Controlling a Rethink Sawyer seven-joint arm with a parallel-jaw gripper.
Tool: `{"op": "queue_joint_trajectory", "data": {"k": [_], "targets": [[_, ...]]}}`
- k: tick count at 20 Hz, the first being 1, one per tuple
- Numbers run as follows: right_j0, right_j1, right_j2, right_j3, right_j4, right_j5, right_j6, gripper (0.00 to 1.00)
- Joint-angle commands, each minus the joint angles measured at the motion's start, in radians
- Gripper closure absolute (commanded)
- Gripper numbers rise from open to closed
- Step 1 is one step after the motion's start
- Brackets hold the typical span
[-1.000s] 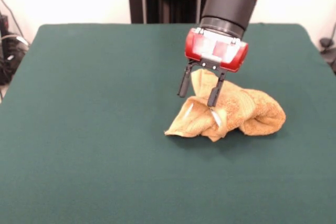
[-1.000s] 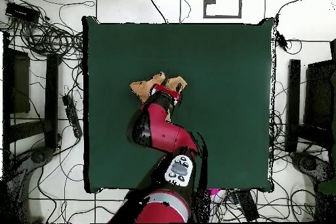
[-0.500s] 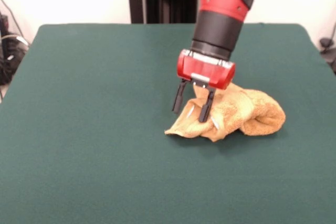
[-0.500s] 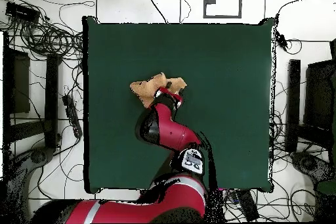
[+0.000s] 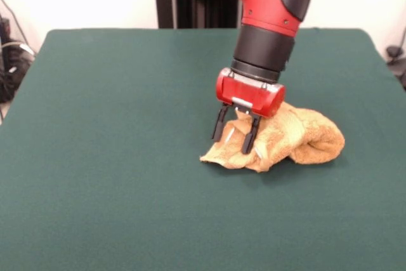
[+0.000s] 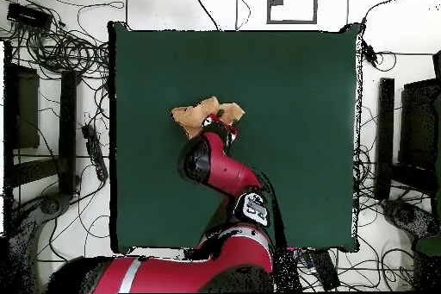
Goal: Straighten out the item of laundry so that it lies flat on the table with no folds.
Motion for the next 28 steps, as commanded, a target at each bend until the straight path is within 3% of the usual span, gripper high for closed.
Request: {"op": "queue_joint_trajectory", "data": {"k": [1, 3, 4, 12, 20, 24, 28], "targets": [[-0.011, -0.014, 0.210, 0.093, 0.058, 0.309, 0.226, 0.00], [0.001, -0.019, 0.198, 0.085, 0.044, 0.310, 0.204, 0.00], [-0.012, -0.023, 0.212, 0.087, 0.036, 0.314, 0.208, 1.00], [-0.001, -0.015, 0.184, 0.048, 0.013, 0.384, 0.156, 1.00], [0.048, -0.011, 0.122, 0.035, 0.019, 0.354, 0.164, 1.00], [0.173, -0.002, -0.044, -0.007, 0.048, 0.308, 0.147, 1.00], [0.335, 0.050, -0.298, -0.081, 0.119, 0.203, 0.099, 1.00]]}}
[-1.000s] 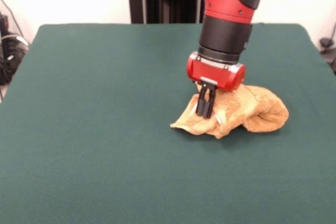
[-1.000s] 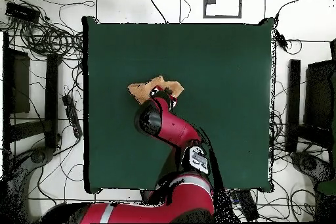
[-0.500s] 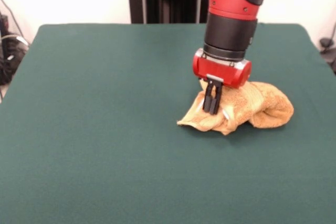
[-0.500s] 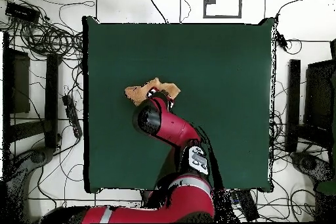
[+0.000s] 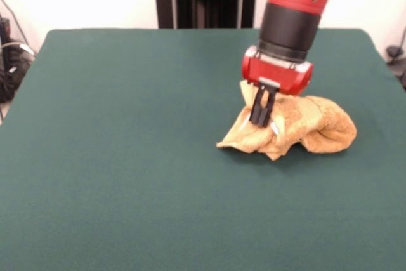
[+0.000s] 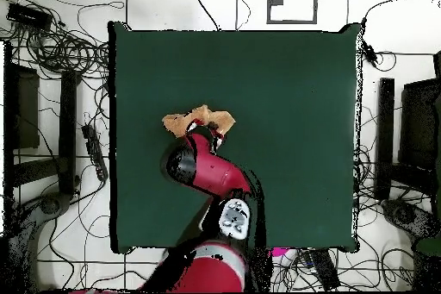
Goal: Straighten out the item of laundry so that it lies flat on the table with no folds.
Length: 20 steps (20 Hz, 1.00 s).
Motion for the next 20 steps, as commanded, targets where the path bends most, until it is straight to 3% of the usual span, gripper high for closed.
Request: {"op": "queue_joint_trajectory", "data": {"k": [1, 3, 8, 13, 17, 19, 20], "targets": [[0.240, 0.117, -0.266, -0.090, 0.117, -0.034, 0.090, 1.00], [0.296, 0.150, -0.370, -0.113, 0.153, -0.047, 0.081, 1.00], [0.294, 0.173, -0.416, -0.158, 0.138, 0.001, 0.099, 1.00], [0.229, 0.155, -0.298, -0.141, 0.096, 0.046, 0.148, 1.00], [0.118, 0.114, -0.091, -0.079, 0.104, 0.198, 0.187, 1.00], [0.112, 0.124, -0.083, -0.078, 0.121, 0.237, 0.202, 1.00], [0.103, 0.123, -0.074, -0.077, 0.121, 0.254, 0.208, 0.00]]}}
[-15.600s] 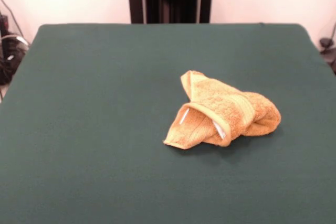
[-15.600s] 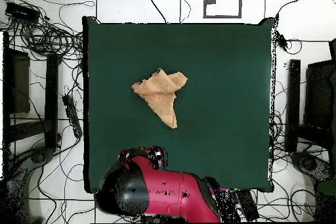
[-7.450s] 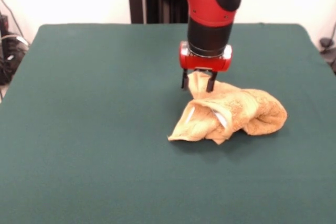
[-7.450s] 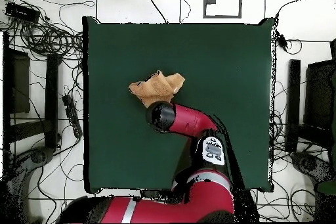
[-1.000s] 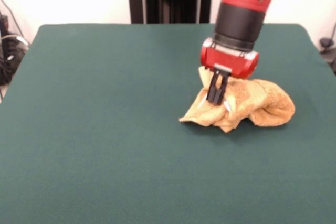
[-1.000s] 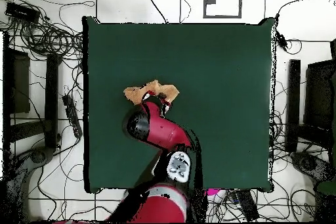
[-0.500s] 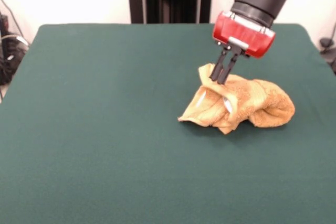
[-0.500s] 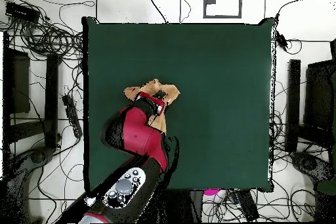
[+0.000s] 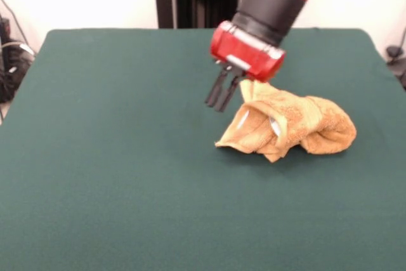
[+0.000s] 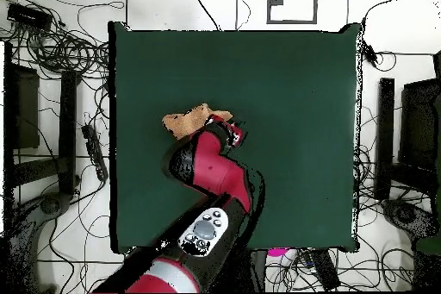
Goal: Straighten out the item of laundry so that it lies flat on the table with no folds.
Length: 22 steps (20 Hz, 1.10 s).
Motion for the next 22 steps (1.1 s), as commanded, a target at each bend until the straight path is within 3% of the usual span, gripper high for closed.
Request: {"op": "queue_joint_trajectory", "data": {"k": [1, 3, 6, 10, 13, 17, 22], "targets": [[-0.040, 0.015, 0.218, 0.013, 0.054, 0.252, 0.216, 0.00], [-0.054, 0.011, 0.230, 0.008, 0.072, 0.346, 0.240, 0.00], [-0.074, 0.002, 0.253, 0.015, 0.076, 0.350, 0.244, 0.00], [-0.078, -0.004, 0.267, 0.037, 0.077, 0.281, 0.252, 0.00], [-0.119, -0.028, 0.337, 0.072, 0.076, 0.228, 0.249, 0.00], [-0.183, -0.099, 0.454, 0.154, 0.021, 0.054, 0.271, 0.00], [-0.075, -0.138, 0.329, 0.125, -0.007, 0.018, 0.238, 0.00]]}}
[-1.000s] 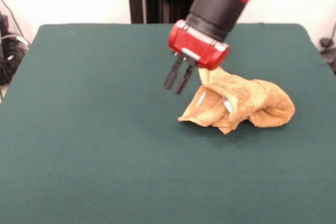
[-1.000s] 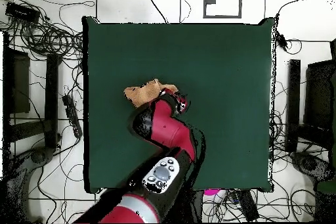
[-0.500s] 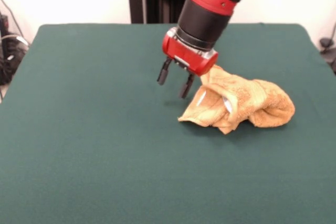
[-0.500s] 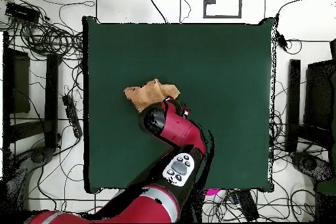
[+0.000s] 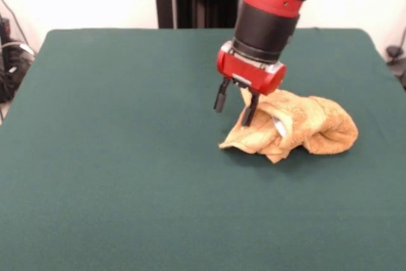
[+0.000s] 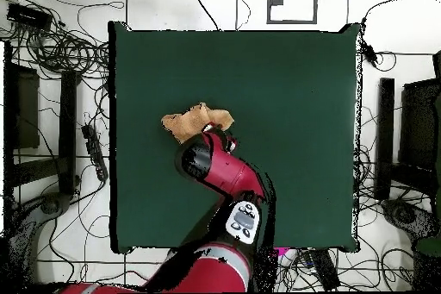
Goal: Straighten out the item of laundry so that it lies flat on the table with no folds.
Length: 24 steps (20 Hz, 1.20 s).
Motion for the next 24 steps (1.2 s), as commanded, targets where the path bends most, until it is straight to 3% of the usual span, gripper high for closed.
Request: {"op": "queue_joint_trajectory", "data": {"k": [1, 7, 12, 17, 21, 24], "targets": [[0.093, -0.049, 0.085, 0.041, -0.002, -0.060, 0.231, 0.00], [0.084, -0.032, 0.085, 0.014, -0.012, -0.108, 0.198, 0.00], [0.065, -0.031, 0.087, -0.018, -0.015, -0.077, 0.167, 0.00], [0.025, 0.036, 0.136, -0.063, -0.024, -0.112, 0.161, 0.00], [0.004, 0.105, 0.177, -0.123, 0.007, 0.041, 0.133, 0.00], [-0.039, 0.140, 0.240, -0.188, -0.016, 0.292, 0.078, 0.00]]}}
